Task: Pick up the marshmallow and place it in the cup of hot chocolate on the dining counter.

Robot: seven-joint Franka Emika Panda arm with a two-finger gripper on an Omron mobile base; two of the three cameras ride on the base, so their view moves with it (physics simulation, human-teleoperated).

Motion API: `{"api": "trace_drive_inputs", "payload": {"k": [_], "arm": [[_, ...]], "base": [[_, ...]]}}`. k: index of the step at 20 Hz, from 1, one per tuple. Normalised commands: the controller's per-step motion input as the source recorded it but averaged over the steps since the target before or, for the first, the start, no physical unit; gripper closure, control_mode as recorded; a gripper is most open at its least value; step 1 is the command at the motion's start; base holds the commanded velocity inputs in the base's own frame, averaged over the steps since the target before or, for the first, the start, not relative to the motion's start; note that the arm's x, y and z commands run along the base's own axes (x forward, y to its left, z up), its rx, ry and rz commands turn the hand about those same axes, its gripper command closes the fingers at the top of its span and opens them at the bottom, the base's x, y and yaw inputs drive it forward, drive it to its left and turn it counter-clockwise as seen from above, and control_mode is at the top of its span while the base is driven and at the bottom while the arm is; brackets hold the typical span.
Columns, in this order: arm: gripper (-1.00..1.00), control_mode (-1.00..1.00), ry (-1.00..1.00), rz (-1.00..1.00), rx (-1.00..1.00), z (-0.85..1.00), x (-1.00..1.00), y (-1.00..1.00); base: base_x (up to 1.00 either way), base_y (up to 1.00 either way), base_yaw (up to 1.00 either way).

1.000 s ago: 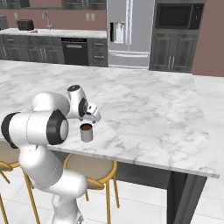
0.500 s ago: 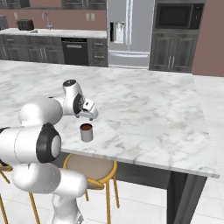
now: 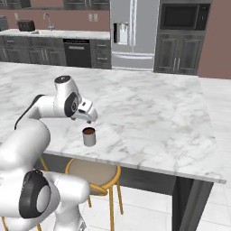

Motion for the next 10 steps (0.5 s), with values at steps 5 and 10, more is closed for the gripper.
{"api": "trace_drive_inputs", "payload": {"k": [5, 10], "arm": [[-1.0, -1.0, -0.14, 0.08, 0.0, 0.32, -1.0, -0.22], [-1.0, -1.0, -0.23, 0.03, 0.0, 0.59, -0.89, -0.04]], "base": [[0.0, 0.0, 0.0], [0.0, 0.0, 0.0]]}}
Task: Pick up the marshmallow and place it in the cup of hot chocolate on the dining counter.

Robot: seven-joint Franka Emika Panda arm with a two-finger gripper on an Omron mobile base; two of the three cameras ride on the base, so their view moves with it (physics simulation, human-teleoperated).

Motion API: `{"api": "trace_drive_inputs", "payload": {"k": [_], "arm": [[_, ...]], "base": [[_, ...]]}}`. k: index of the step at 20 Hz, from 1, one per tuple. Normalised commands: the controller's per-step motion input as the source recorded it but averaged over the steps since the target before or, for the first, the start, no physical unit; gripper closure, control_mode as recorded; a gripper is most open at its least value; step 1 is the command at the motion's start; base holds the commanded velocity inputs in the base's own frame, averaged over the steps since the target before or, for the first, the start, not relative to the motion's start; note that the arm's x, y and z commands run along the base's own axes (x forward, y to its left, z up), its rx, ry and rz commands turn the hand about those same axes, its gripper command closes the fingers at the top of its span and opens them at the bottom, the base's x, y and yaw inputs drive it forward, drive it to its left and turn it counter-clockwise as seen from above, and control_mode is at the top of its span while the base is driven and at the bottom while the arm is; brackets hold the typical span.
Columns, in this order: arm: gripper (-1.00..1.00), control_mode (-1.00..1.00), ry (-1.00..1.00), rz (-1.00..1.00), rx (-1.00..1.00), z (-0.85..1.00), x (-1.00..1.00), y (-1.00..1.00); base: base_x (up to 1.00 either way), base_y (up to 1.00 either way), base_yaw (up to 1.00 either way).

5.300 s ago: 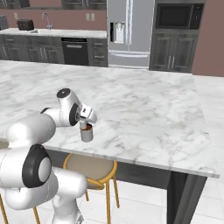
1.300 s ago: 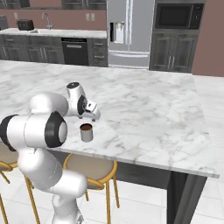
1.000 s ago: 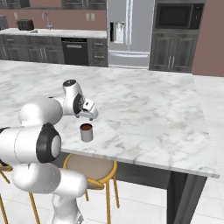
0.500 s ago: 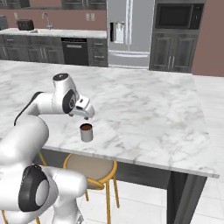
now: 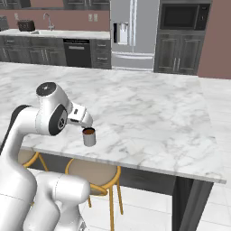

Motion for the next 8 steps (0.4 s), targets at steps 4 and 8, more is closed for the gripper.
{"api": "trace_drive_inputs", "payload": {"k": [4, 8], "arm": [[-1.0, -1.0, -0.3, 0.0, 0.0, 0.77, -0.6, 0.01], [-1.0, -1.0, -0.07, 0.0, 0.0, 0.85, -0.16, 0.06]], "base": [[0.0, 0.0, 0.0], [0.0, 0.0, 0.0]]}}
